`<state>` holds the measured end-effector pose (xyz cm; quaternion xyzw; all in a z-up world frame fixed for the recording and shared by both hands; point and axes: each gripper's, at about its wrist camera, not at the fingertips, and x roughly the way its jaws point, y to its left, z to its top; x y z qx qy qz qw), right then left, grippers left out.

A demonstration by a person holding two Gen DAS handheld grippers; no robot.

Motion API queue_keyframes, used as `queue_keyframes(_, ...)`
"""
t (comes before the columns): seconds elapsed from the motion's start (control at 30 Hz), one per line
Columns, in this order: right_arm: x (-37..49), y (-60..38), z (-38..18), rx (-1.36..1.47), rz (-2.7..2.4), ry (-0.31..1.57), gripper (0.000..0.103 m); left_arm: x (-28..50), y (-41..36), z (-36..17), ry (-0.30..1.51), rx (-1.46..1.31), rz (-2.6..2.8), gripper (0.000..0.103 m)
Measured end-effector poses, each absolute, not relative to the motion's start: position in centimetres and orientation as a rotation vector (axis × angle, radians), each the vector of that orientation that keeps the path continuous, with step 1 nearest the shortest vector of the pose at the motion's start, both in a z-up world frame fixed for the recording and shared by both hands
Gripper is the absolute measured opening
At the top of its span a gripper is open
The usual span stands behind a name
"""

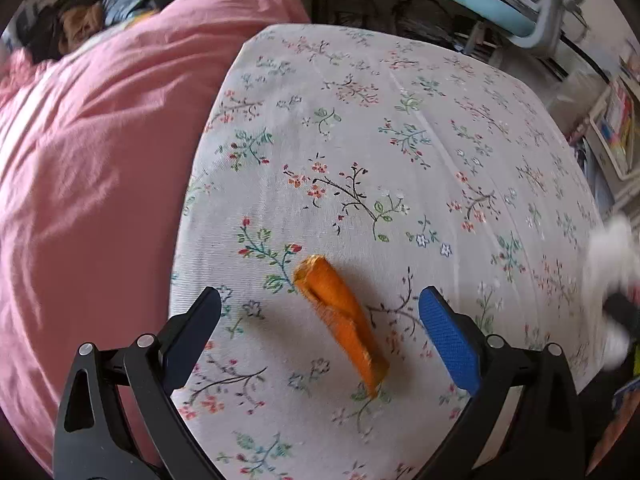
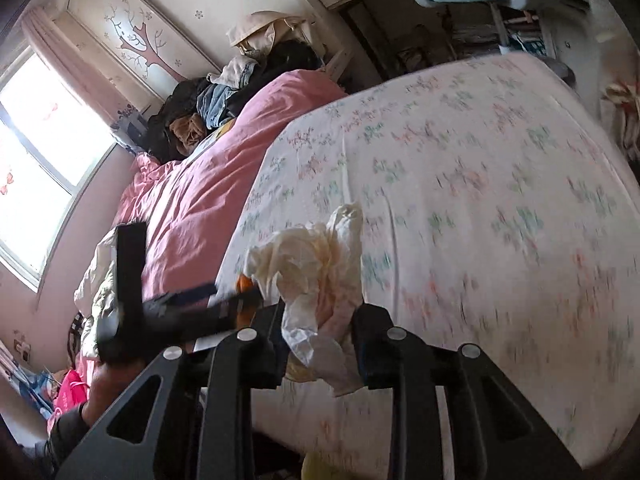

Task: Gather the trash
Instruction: 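Grasp the long orange peel with the left tool while the right tool holds the tissue, then carry the tissue and peel to the yellow bin and open both tools over it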

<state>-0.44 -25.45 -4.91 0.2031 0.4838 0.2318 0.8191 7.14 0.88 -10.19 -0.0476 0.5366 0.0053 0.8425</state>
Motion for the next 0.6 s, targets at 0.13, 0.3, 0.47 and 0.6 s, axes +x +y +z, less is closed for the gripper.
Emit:
queue_keyframes(0.13,-0.5,-25.4,-4.7,0.396,0.506,1.036,0.028,7.5,0.4,-10.9,1.14,-0.064,0.041,0.095)
queue_keyframes(0.3,-0.8,-25.5,-4.6,0.398,0.542,1.024,0.029,6.8,0.0,-10.7,1.07,0.027,0.026,0.058)
queue_keyframes(0.47,-1.2,-25.4,-3.9,0.406,0.586,0.99,0.03,6.3,0.1,-10.0,1.06,0.021,-0.046,0.019)
queue_keyframes(0.6,-1.5,-25.1,-3.6,0.388,0.609,0.984,0.03,5.8,0.0,-9.7,1.058,0.003,-0.093,0.016)
